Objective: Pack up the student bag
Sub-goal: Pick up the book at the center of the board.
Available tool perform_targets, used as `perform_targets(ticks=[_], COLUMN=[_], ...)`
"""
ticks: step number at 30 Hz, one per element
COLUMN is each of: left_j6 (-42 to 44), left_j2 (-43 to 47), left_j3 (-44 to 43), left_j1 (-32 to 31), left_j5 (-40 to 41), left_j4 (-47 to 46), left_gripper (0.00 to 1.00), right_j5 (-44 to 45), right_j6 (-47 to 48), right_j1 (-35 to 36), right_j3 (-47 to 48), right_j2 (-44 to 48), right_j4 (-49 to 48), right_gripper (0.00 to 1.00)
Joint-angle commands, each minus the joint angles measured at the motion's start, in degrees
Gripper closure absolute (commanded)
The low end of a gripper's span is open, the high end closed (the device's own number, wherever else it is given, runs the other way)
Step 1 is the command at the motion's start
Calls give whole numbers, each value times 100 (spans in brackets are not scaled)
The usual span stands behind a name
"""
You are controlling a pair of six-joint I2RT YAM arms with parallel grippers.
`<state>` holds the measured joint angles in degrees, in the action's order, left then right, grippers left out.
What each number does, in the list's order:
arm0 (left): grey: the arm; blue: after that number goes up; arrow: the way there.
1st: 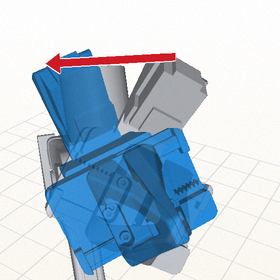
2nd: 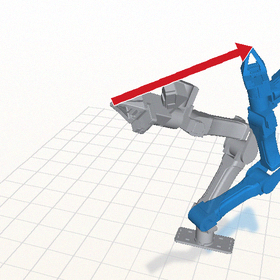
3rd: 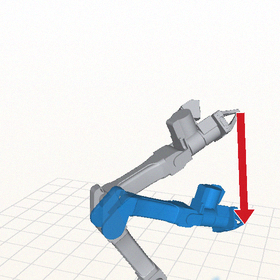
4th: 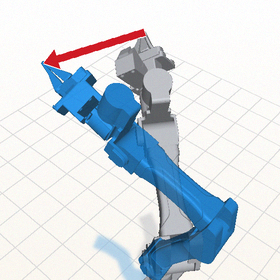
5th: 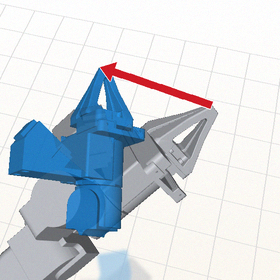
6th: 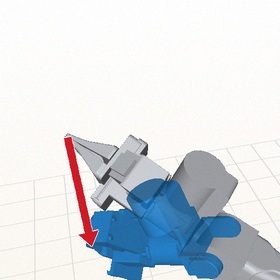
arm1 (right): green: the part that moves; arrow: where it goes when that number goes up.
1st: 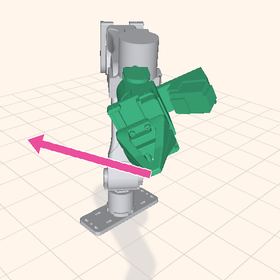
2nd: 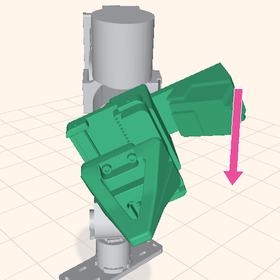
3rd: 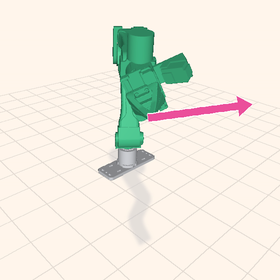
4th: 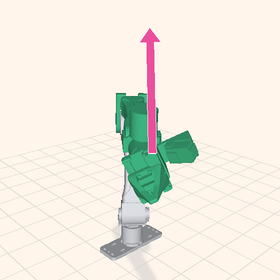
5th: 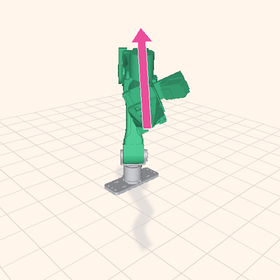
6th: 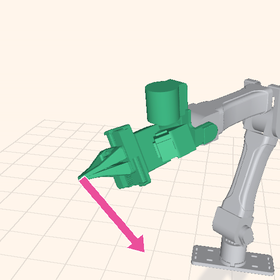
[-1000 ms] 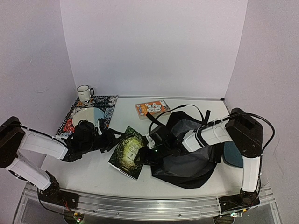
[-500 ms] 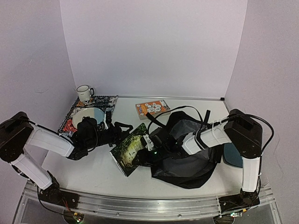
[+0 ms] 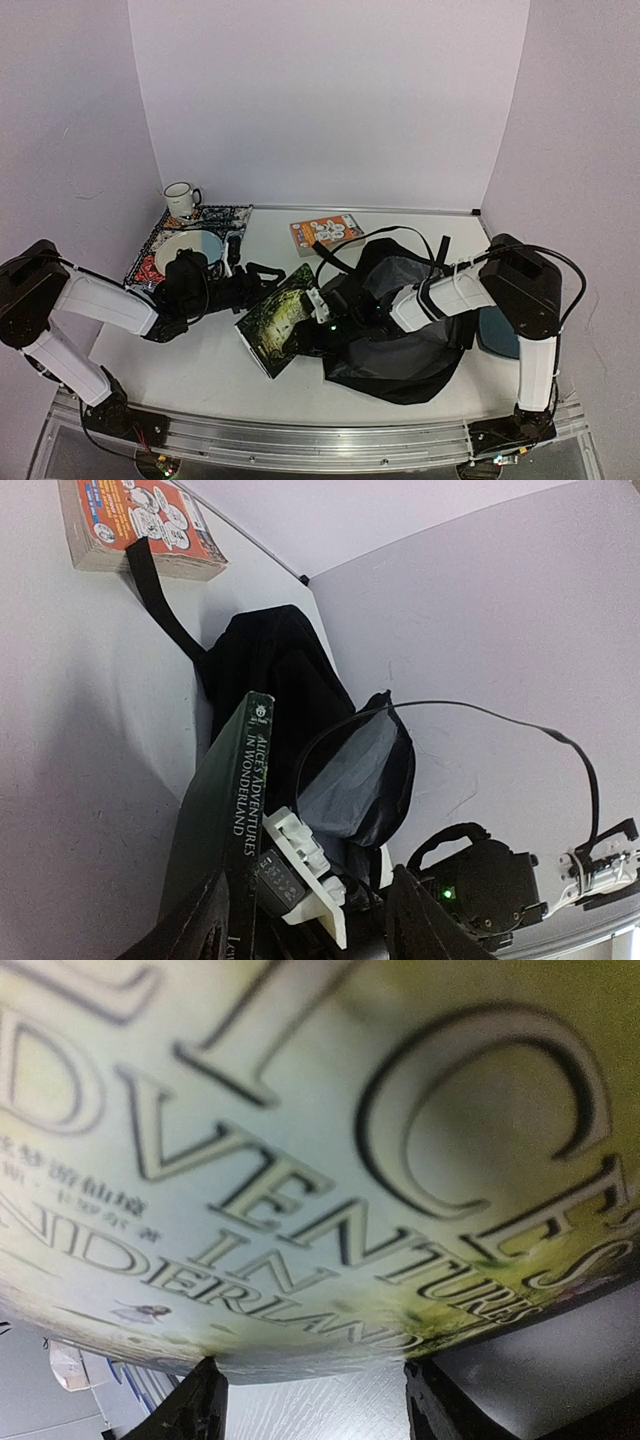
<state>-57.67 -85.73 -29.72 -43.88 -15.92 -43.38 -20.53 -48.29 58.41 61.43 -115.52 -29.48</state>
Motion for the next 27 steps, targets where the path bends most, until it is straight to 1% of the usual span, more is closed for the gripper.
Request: perform_targets(ticks=[1,2,6,8,13,19,24,27], left_j6=[725,862,1615,1787,1899,1764,1656,1596], left_j2=[-364,-388,-511,-505,-483,-279,20,178], left_j3=[-143,-244,-763,-883,-960,-996,-847,-663], left_j1=[-375,-372,-352,-306,-179,-164,-64,19], left_j5=[-1233,-1193,-793,-828,-1160,-1527,-1596,-1642], left_j4=[2863,3052,4346,4610,4660,4566,4546,4515], left_gripper=[46,46,50,53,62,76,83,82], right_j5=[37,39,35,34,48,237,355,375], right_j6=[317,325,358,374,419,427,525,616], right_j1=[-7,-6,-12,-9,-11,-54,-137,-188], right_j3=[185,195,223,234,257,187,170,196], right_j2=[30,30,24,19,28,105,233,331], right_j4=[-811,-800,-781,-772,-745,-743,-767,-787], right_gripper=[40,40,40,40,40,40,43,43])
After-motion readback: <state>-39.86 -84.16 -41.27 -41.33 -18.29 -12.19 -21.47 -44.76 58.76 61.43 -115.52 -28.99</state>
